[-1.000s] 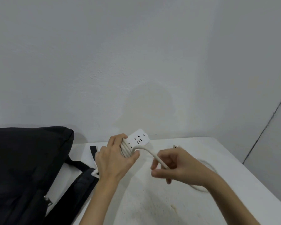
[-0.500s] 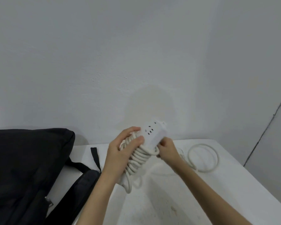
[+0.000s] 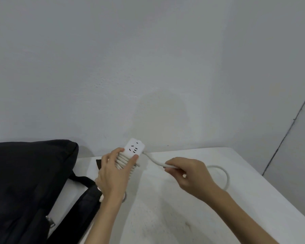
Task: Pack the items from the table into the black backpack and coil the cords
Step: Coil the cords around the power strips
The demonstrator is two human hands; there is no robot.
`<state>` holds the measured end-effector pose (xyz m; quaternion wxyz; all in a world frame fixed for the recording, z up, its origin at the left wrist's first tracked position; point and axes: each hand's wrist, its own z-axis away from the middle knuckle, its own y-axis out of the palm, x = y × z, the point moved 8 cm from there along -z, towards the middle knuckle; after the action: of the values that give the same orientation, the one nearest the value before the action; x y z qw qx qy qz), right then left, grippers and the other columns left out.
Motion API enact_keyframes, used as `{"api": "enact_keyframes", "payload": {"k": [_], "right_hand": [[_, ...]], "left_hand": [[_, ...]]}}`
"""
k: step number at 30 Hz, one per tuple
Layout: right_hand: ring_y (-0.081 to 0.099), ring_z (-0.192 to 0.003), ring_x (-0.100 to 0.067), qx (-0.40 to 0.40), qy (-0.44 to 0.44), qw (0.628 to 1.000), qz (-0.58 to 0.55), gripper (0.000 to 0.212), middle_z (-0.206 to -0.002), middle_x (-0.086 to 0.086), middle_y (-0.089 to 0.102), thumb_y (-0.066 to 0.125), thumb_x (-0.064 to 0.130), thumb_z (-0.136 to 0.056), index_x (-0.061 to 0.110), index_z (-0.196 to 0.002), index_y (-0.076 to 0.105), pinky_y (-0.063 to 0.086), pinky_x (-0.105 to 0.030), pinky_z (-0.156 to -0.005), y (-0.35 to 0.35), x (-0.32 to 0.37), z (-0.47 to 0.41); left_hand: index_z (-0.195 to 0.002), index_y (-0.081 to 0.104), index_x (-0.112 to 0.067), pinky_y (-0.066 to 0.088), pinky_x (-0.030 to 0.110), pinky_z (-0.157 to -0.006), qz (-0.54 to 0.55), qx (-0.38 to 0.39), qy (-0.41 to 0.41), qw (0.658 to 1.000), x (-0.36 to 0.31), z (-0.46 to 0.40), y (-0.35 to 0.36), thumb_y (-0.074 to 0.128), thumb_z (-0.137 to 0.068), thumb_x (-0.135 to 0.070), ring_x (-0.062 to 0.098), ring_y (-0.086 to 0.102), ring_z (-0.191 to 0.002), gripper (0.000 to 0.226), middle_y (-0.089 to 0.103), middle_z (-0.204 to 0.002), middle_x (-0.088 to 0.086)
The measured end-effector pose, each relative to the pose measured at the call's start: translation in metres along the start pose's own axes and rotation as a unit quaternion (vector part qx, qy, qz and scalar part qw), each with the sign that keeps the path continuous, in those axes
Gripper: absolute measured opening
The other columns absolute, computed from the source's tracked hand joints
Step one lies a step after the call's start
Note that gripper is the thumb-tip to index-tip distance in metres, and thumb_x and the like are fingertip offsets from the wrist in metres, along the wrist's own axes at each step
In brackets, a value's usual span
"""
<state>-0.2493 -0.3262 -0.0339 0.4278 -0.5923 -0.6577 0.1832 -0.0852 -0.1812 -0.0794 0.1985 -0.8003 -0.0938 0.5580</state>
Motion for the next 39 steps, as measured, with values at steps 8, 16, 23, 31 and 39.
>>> {"api": "enact_keyframes", "payload": {"k": [8,16,23,31,39], "right_hand": [[0.043,-0.058,0.003,0.048,-0.059,0.996,-0.042,0.026,-0.068,0.016,0.052,0.046,0.041,-0.088,0.025,-0.078,0.064,0.031,-0.01,-0.055,-0.001,0.033,-0.014],[0.059,-0.066,-0.009,0.024,0.061,0.973,-0.223,0.032,-0.071,0.012,0.066,0.047,0.046,-0.082,0.023,-0.073,0.068,0.046,-0.028,-0.063,-0.004,0.012,-0.025],[0.062,-0.067,-0.034,0.054,0.028,0.956,-0.287,0.023,-0.073,-0.004,0.07,0.052,0.04,-0.085,0.028,-0.076,0.069,0.049,-0.047,-0.064,-0.003,0.038,-0.028],[0.042,-0.043,-0.01,0.208,0.136,0.897,-0.366,0.025,-0.048,0.002,0.045,0.075,0.024,-0.079,0.012,-0.064,0.058,0.038,-0.021,-0.047,0.022,0.019,0.005],[0.044,-0.054,-0.015,-0.004,0.169,0.914,-0.369,0.015,-0.06,-0.003,0.047,0.069,0.025,-0.082,0.014,-0.09,0.064,0.04,-0.02,-0.049,-0.038,-0.03,-0.019]], "left_hand": [[-0.111,0.05,-0.05,0.03,0.033,-0.075,-0.135,0.112,0.224,0.959,-0.028,0.012,0.035,0.043,-0.061,-0.079,0.022,0.058,-0.08,0.059,0.051,-0.117,-0.011],[-0.11,0.046,-0.055,0.038,0.039,-0.094,-0.046,0.207,0.202,0.956,-0.028,0.016,0.039,0.056,-0.052,-0.081,0.006,0.053,-0.1,0.064,0.04,-0.114,-0.026],[-0.107,0.053,-0.048,0.049,0.043,-0.077,0.012,0.093,0.163,0.982,-0.048,0.032,0.03,0.048,-0.059,-0.075,0.009,0.061,-0.085,0.055,0.057,-0.105,-0.022],[-0.109,0.062,-0.04,0.046,0.034,-0.075,-0.023,0.01,0.088,0.996,-0.022,0.003,-0.002,0.055,-0.061,-0.069,0.012,0.059,-0.091,0.056,0.057,-0.105,-0.018],[-0.093,0.06,-0.048,0.046,0.032,-0.073,0.013,0.129,0.058,0.99,-0.031,0.005,-0.004,0.072,-0.066,-0.05,0.005,0.059,-0.084,0.029,0.06,-0.097,-0.021]]}}
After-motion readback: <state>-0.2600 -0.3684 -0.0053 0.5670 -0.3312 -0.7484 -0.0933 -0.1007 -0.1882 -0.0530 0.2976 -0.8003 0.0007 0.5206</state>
